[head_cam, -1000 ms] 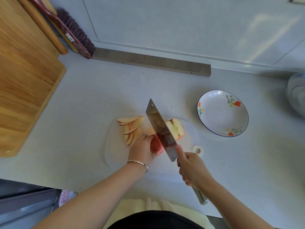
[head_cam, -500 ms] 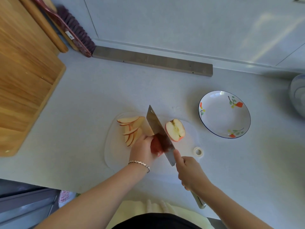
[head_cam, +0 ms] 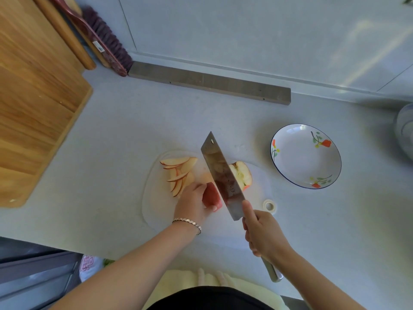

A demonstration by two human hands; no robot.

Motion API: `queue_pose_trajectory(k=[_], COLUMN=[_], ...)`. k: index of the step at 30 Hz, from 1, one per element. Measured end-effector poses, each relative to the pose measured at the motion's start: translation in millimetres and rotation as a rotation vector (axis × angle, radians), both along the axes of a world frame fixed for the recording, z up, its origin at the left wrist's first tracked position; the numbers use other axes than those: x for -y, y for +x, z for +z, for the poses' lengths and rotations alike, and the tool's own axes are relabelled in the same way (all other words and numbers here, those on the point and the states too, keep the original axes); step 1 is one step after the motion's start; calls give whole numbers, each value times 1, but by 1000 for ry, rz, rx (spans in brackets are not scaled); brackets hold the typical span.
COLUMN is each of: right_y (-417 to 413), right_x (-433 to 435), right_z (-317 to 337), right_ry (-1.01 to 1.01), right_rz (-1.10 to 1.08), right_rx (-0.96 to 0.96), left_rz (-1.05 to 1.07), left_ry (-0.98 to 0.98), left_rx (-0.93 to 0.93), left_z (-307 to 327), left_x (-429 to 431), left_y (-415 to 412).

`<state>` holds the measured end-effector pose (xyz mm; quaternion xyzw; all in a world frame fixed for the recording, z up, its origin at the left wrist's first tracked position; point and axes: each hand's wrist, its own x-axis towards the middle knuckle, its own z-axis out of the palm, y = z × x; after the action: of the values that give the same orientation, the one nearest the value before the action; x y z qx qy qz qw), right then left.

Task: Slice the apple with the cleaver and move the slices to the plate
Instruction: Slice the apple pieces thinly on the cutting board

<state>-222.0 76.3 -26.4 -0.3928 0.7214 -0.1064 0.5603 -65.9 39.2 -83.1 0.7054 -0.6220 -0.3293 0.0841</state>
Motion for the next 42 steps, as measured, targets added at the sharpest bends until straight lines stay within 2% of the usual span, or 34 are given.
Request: queue_pose_trajectory(k=[8, 20, 23, 27, 33, 39, 42], right_y=[5, 17, 21, 14, 7, 12, 11], right_x=[0, -3, -3, 4, -5, -6, -5], right_z=[-6, -30, -33, -21, -4, -7, -8], right_ry=[-83, -125, -121, 0, -29, -103, -98], right_rz=[129, 189, 100, -75, -27, 98, 108], right_rx=[-139, -221, -147, 3, 30, -111, -118], left_rz=[8, 48, 87, 103, 39, 8, 8], left_ry=[-5, -16, -21, -40, -7, -16, -19], left_rx=[-3, -45, -89, -155, -81, -36, -43], left_z=[2, 5, 6, 4, 5, 5, 5], left_x=[1, 1, 0, -4, -2, -3, -3], left_y=[-1, -6, -5, -2, 1, 0, 0])
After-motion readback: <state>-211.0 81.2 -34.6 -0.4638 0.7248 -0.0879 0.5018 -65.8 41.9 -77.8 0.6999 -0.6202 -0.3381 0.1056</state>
